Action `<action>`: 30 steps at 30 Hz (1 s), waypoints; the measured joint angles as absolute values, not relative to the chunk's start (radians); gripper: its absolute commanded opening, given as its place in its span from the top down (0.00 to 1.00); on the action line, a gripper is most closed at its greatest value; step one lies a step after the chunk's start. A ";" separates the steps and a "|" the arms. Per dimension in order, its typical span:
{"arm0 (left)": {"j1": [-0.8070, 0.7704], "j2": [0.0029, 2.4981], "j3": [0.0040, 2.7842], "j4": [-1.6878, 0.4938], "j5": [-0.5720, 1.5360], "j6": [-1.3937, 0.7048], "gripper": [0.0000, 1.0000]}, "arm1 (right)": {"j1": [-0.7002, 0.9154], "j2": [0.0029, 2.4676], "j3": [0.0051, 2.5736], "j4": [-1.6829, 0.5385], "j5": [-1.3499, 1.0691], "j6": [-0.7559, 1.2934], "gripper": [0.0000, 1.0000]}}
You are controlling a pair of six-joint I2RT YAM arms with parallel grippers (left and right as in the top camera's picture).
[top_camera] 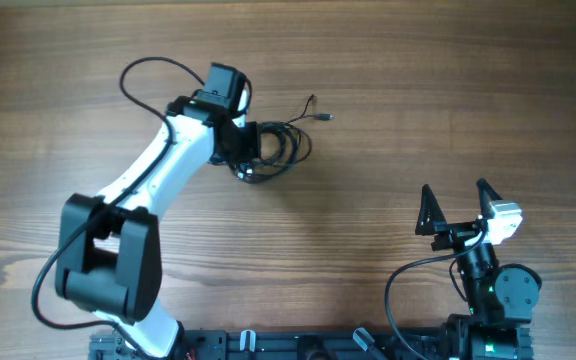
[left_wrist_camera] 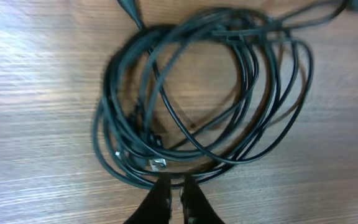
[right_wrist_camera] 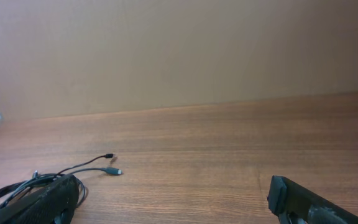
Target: Untangle cables
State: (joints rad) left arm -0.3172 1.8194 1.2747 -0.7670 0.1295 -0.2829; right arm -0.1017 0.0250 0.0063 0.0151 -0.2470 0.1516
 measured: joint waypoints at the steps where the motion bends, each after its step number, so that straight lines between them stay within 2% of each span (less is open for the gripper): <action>1: -0.327 1.827 1.274 -0.768 0.130 -0.284 0.78 | -0.102 0.025 0.006 0.015 -0.247 0.151 0.00; 3: -0.345 1.834 1.270 -0.768 0.130 -0.284 0.66 | -0.102 0.025 0.006 0.015 -0.247 0.151 0.00; 7: -0.373 1.834 1.253 -0.769 0.130 -0.284 0.48 | -0.102 0.025 0.006 0.015 -0.247 0.151 0.00; 11: -0.384 1.834 1.215 -0.751 0.129 -0.317 0.38 | -0.102 0.025 0.006 0.015 -0.247 0.151 0.00; 14: -0.384 1.835 1.170 -0.700 0.129 -0.335 0.37 | -0.102 0.025 0.006 0.015 -0.247 0.151 0.00; 22: -0.384 1.835 1.118 -0.532 0.129 -0.347 0.48 | -0.102 0.025 0.006 0.015 -0.247 0.151 0.00; 30: -0.384 1.835 1.117 -0.545 0.129 -0.347 0.51 | -0.102 0.025 0.006 0.015 -0.247 0.151 0.00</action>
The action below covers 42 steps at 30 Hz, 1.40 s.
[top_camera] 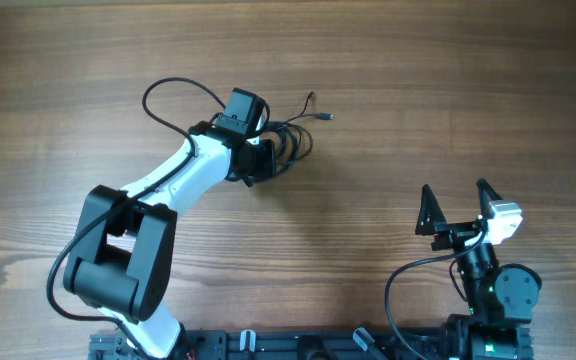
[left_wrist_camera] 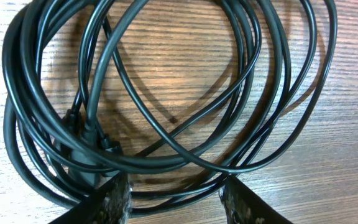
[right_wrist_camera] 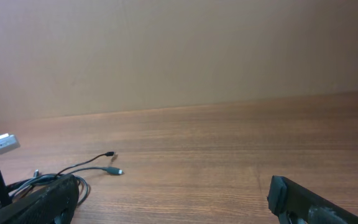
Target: Untangle cables
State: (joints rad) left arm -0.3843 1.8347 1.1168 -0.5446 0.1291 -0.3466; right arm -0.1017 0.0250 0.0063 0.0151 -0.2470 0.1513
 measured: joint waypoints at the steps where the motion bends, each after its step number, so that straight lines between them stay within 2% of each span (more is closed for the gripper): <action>1: -0.384 1.835 1.110 -0.537 0.129 -0.347 0.53 | -0.102 0.025 0.006 0.015 -0.247 0.151 0.00; 3: -0.384 1.835 1.078 -0.518 0.129 -0.347 0.81 | -0.102 0.025 0.006 0.015 -0.247 0.151 0.00; 4: -0.384 1.835 1.071 -0.514 0.130 -0.352 0.91 | -0.102 0.025 0.006 0.015 -0.247 0.151 0.00; 5: -0.384 1.835 1.061 -0.507 0.129 -0.351 0.96 | -0.102 0.025 0.006 0.015 -0.247 0.151 0.00; 6: -0.384 1.835 1.055 -0.499 0.128 -0.351 0.96 | -0.102 0.025 0.006 0.015 -0.247 0.151 0.00; 13: -0.384 1.835 1.052 -0.405 0.129 -0.353 0.96 | -0.102 0.025 0.006 0.015 -0.247 0.151 0.00; 22: -0.384 1.827 1.170 -0.408 0.165 -0.361 0.96 | -0.102 0.025 0.006 0.015 -0.247 0.152 0.00; 24: -0.384 1.819 1.193 -0.395 0.197 -0.382 0.92 | -0.102 0.025 0.006 0.015 -0.247 0.152 0.00; 27: -0.385 1.814 1.205 -0.413 0.236 -0.411 0.91 | -0.102 0.025 0.006 0.015 -0.247 0.151 0.00; 28: -0.385 1.814 1.205 -0.432 0.237 -0.414 0.84 | -0.102 0.025 0.006 0.015 -0.247 0.151 0.00; 29: -0.385 1.814 1.205 -0.453 0.233 -0.418 0.58 | -0.102 0.025 0.006 0.015 -0.247 0.152 0.00; 30: -0.385 1.814 1.205 -0.477 0.222 -0.426 0.48 | -0.102 0.025 0.006 0.015 -0.247 0.151 0.00; 32: -0.385 1.814 1.205 -0.495 0.209 -0.426 0.41 | -0.102 0.025 0.006 0.015 -0.247 0.152 0.00; 34: -0.389 1.815 1.205 -0.516 0.194 -0.428 0.49 | -0.102 0.025 0.006 0.015 -0.247 0.152 0.00; 42: -0.382 1.816 1.205 -0.448 -0.117 -0.458 0.54 | -0.102 0.025 0.006 0.015 -0.247 0.152 0.00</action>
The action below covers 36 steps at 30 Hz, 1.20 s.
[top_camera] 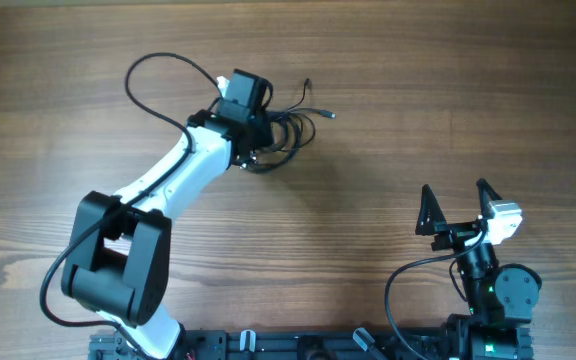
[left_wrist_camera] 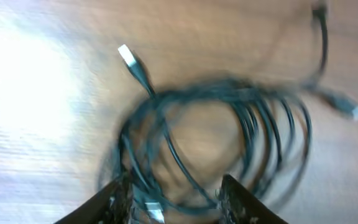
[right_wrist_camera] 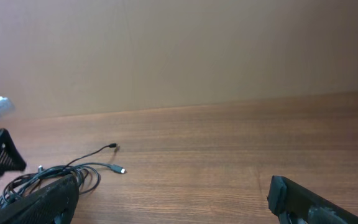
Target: Untangle cables
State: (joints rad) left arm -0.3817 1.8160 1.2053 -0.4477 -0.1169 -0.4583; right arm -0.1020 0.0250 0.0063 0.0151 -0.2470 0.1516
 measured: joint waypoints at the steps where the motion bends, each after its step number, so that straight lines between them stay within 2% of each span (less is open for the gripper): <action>1: -0.369 1.817 1.205 -0.424 -0.135 -0.460 0.54 | -0.102 0.025 0.006 0.015 -0.247 0.151 0.00; 5: -0.350 1.850 1.206 -0.421 -0.134 -0.453 0.50 | -0.102 0.025 0.006 0.015 -0.247 0.151 0.00; 6: -0.351 1.870 1.206 -0.435 -0.130 -0.447 0.63 | -0.102 0.025 0.006 0.015 -0.247 0.151 0.00; 7: -0.352 1.903 1.206 -0.450 -0.126 -0.446 0.87 | -0.102 0.025 0.006 0.015 -0.247 0.151 0.00; 8: -0.351 1.933 1.206 -0.454 -0.127 -0.440 0.96 | -0.102 0.025 0.006 0.015 -0.247 0.152 0.00; 13: -0.347 1.963 1.215 -0.466 -0.116 -0.421 0.96 | -0.102 0.025 0.006 0.015 -0.247 0.151 0.00; 18: -0.340 1.939 1.215 -0.524 0.154 -0.253 0.96 | -0.102 0.025 0.006 0.015 -0.247 0.151 0.00; 22: -0.341 1.903 1.215 -0.575 0.234 -0.215 0.96 | -0.102 0.025 0.006 0.015 -0.247 0.152 0.00; 36: -0.361 1.899 1.215 -0.674 0.250 -0.208 0.92 | -0.102 0.025 0.006 0.015 -0.247 0.151 0.00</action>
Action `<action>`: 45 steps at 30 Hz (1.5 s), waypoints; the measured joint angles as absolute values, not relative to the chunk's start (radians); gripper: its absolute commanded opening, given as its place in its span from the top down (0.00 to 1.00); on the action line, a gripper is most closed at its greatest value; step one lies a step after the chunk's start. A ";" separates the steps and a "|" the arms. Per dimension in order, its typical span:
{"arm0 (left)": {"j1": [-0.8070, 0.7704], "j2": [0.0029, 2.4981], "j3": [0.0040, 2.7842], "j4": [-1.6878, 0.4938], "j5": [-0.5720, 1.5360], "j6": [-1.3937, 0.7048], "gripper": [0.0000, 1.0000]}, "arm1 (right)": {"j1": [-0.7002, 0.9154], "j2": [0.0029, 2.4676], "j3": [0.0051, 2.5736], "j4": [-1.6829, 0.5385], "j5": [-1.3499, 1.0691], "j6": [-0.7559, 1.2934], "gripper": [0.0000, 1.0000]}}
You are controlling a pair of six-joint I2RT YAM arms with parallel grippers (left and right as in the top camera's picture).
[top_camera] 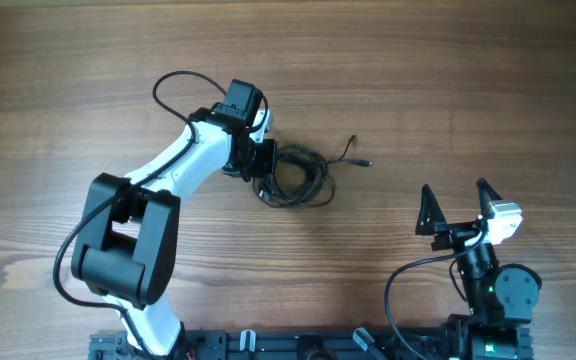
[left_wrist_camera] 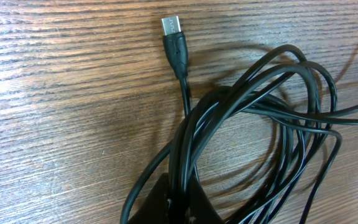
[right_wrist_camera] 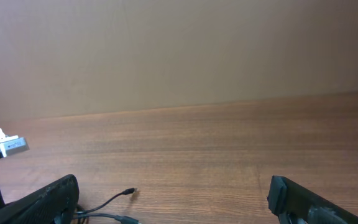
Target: Untangle cables
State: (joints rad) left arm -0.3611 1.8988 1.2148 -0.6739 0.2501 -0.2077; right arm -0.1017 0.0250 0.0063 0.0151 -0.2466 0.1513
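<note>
A bundle of tangled black cables (top_camera: pixel 300 180) lies on the wooden table, right of my left gripper (top_camera: pixel 265 166). In the left wrist view that gripper (left_wrist_camera: pixel 178 198) is shut on a few strands at the bundle's left side. A USB plug (left_wrist_camera: pixel 173 30) sticks out ahead of it, and the loops (left_wrist_camera: pixel 278 130) spread to the right. Thin loose ends (top_camera: pixel 358 160) trail off toward the right. My right gripper (top_camera: pixel 455 192) stands open near the front edge, well apart from the cables, with only two cable ends (right_wrist_camera: pixel 126 193) showing between its fingers.
My left arm's own black cable (top_camera: pixel 173 85) arches above the table behind the left wrist. The right arm's base (top_camera: pixel 493 290) sits at the front right. A plain tan wall (right_wrist_camera: pixel 179 50) backs the table (right_wrist_camera: pixel 229 137) in the right wrist view.
My left gripper was open above the bundle and is now shut on some strands. The bundle lies farther right and nearer the front. The right arm has not moved.
My left gripper was first shut and empty just short of the bundle at the table's upper middle. Then it was open, low over the loops, then open and higher. Now it grips strands, and the bundle has shifted right and forward. My right gripper stayed open throughout.
</note>
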 measured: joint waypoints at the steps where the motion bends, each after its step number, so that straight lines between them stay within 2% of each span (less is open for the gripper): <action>1: -0.362 1.899 1.215 -0.674 0.234 -0.217 0.90 | -0.102 0.025 0.006 0.015 -0.247 0.152 0.00; 5: -0.363 1.899 1.215 -0.674 0.194 -0.238 0.86 | -0.102 0.025 0.006 0.015 -0.247 0.151 0.00; 9: -0.368 1.899 1.215 -0.674 0.180 -0.247 0.70 | -0.102 0.025 0.006 0.015 -0.247 0.151 0.00; 11: -0.371 1.901 1.215 -0.674 0.179 -0.249 0.70 | -0.102 0.025 0.006 0.015 -0.247 0.152 0.00; 12: -0.376 1.906 1.215 -0.674 0.180 -0.249 0.83 | -0.102 0.025 0.006 0.015 -0.247 0.151 0.00; 14: -0.386 1.924 1.215 -0.673 0.176 -0.248 0.96 | -0.102 0.025 0.006 0.015 -0.247 0.151 0.00; 23: -0.391 1.951 1.216 -0.651 0.177 -0.236 0.96 | -0.102 0.025 0.006 0.015 -0.247 0.151 0.01; 29: -0.391 1.961 1.245 -0.648 0.211 -0.132 0.96 | -0.102 0.025 0.006 0.015 -0.247 0.152 0.00; 30: -0.391 1.961 1.246 -0.644 0.212 -0.117 0.95 | -0.102 0.025 0.006 0.015 -0.247 0.152 0.00; 32: -0.391 1.962 1.249 -0.634 0.209 -0.098 0.62 | -0.102 0.025 0.006 0.015 -0.247 0.152 0.00; 34: -0.392 1.963 1.250 -0.625 0.187 -0.083 0.48 | -0.102 0.025 0.006 0.015 -0.247 0.151 0.00; 38: -0.394 1.963 1.251 -0.625 0.146 -0.073 0.54 | -0.102 0.025 0.006 0.015 -0.247 0.152 0.00; 45: -0.395 1.963 1.229 -0.591 0.134 -0.071 0.57 | -0.102 0.025 0.006 0.015 -0.247 0.152 0.00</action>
